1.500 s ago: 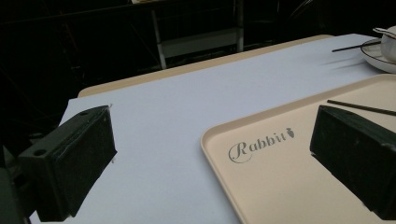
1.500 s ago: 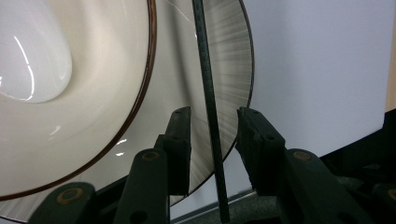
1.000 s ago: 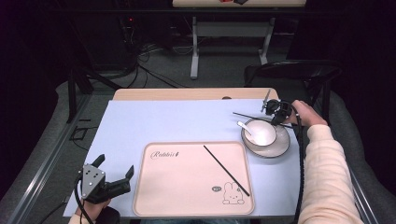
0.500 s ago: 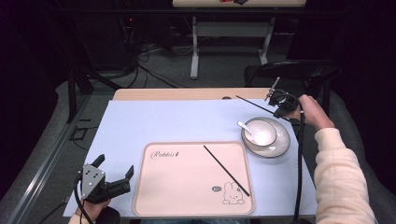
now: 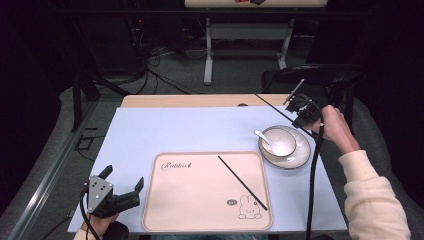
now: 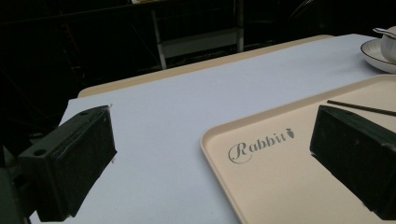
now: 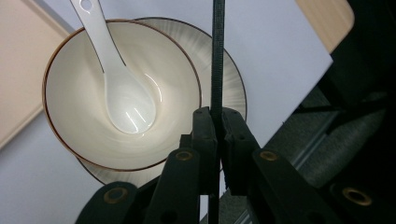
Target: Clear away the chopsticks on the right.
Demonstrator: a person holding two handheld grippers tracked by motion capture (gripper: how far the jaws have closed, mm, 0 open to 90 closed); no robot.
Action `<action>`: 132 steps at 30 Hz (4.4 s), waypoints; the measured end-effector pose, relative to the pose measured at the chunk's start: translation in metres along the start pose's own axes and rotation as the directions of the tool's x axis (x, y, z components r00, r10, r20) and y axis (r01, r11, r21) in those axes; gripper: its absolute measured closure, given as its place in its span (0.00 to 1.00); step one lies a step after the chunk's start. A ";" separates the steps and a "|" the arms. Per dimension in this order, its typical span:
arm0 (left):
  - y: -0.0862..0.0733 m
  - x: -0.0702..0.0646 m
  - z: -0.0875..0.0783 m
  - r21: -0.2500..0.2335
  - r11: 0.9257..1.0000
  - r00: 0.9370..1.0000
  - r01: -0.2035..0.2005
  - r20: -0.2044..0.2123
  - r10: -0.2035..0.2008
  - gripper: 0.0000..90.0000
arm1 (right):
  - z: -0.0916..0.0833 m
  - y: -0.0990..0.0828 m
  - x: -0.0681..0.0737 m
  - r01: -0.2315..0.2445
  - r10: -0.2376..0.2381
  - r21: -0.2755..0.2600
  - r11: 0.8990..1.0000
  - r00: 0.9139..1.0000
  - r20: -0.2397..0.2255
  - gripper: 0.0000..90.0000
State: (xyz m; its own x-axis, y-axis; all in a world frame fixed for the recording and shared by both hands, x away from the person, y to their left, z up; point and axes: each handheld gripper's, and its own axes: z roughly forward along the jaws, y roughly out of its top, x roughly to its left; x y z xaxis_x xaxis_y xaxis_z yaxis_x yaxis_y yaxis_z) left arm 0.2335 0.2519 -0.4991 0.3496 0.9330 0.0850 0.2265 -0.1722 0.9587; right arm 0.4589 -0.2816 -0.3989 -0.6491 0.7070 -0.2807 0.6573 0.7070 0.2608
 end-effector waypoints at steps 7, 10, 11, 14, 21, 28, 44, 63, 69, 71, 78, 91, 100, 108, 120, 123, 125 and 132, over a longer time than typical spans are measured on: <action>0.000 0.000 0.000 0.001 1.000 1.000 -0.004 0.002 0.004 0.00 | -0.015 -0.005 0.027 -0.090 0.091 -0.012 0.996 0.996 0.023 0.95; 0.000 0.000 0.000 0.000 1.000 1.000 -0.002 0.001 0.002 0.00 | -0.019 -0.007 0.038 -0.118 0.118 -0.025 0.993 0.993 0.019 0.95; 0.000 0.000 0.000 -0.001 1.000 1.000 -0.001 0.001 0.001 0.00 | -0.020 -0.007 0.040 -0.119 0.119 -0.031 0.992 0.993 0.017 0.95; 0.000 0.000 0.000 0.000 1.000 1.000 -0.001 0.002 0.001 0.00 | -0.024 -0.010 0.051 -0.132 0.133 -0.029 0.991 0.991 0.016 0.95; 0.000 0.000 0.000 -0.002 1.000 1.000 -0.003 0.003 0.003 0.00 | -0.030 -0.018 0.069 -0.171 0.171 -0.058 0.984 0.985 -0.006 0.95; 0.000 0.000 0.000 -0.001 1.000 1.000 -0.005 0.005 0.005 0.00 | -0.027 -0.031 0.089 -0.225 0.220 -0.092 0.970 0.974 -0.061 0.95; 0.000 0.000 0.000 -0.004 1.000 1.000 -0.008 0.009 0.008 0.00 | -0.001 -0.033 0.133 -0.237 0.224 -0.073 0.969 0.962 -0.157 0.95; 0.000 0.000 -0.002 -0.017 1.000 1.000 -0.009 0.010 0.009 0.00 | 0.031 -0.029 0.171 -0.221 0.209 -0.021 0.975 0.947 -0.245 0.95; 0.000 0.000 -0.002 -0.015 1.000 1.000 -0.010 0.010 0.010 0.00 | 0.042 -0.025 0.180 -0.216 0.210 0.007 0.976 0.941 -0.265 0.95; 0.000 0.000 -0.002 -0.016 1.000 1.000 -0.010 0.009 0.010 0.00 | 0.043 -0.025 0.180 -0.219 0.214 0.014 0.976 0.937 -0.278 0.94; 0.000 0.000 -0.002 -0.015 1.000 1.000 -0.009 0.006 0.009 0.00 | 0.056 -0.024 0.187 -0.220 0.228 0.058 0.974 0.931 -0.284 0.94; 0.000 0.000 -0.002 -0.018 1.000 1.000 -0.010 0.008 0.011 0.00 | 0.069 -0.027 0.196 -0.226 0.250 0.114 0.967 0.925 -0.285 0.93; 0.000 0.000 -0.002 -0.019 1.000 1.000 -0.008 0.007 0.008 0.00 | 0.067 -0.029 0.199 -0.170 0.197 0.118 0.978 0.941 -0.274 0.92; 0.000 0.000 -0.002 -0.016 1.000 1.000 -0.011 0.008 0.011 0.00 | 0.063 -0.032 0.206 -0.121 0.150 0.123 0.985 0.952 -0.267 0.90; 0.000 -0.001 -0.001 -0.013 1.000 1.000 -0.012 0.009 0.012 0.00 | 0.040 -0.036 0.197 -0.048 0.021 -0.134 0.990 0.980 -0.197 0.21; 0.000 -0.001 -0.001 -0.014 1.000 1.000 -0.009 0.006 0.009 0.00 | 0.033 -0.039 0.192 -0.037 0.002 -0.196 0.980 0.984 -0.176 0.17; 0.000 0.000 -0.001 -0.013 1.000 1.000 -0.009 0.006 0.009 0.00 | 0.026 -0.045 0.185 -0.034 -0.012 -0.289 0.957 0.987 -0.158 0.14; 0.000 0.000 -0.001 -0.013 1.000 1.000 -0.006 0.003 0.006 0.00 | 0.015 -0.063 0.170 -0.042 -0.018 -0.419 0.907 0.990 -0.138 0.05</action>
State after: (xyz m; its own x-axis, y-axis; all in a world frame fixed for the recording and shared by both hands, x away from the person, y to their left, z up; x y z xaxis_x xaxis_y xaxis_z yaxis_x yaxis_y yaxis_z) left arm 0.2324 0.2518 -0.4991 0.3541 0.9308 0.0903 0.2120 -0.1739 0.9617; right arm 0.3131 -0.2059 -0.4765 -0.7075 0.6895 -0.1550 0.4628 0.6178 0.6357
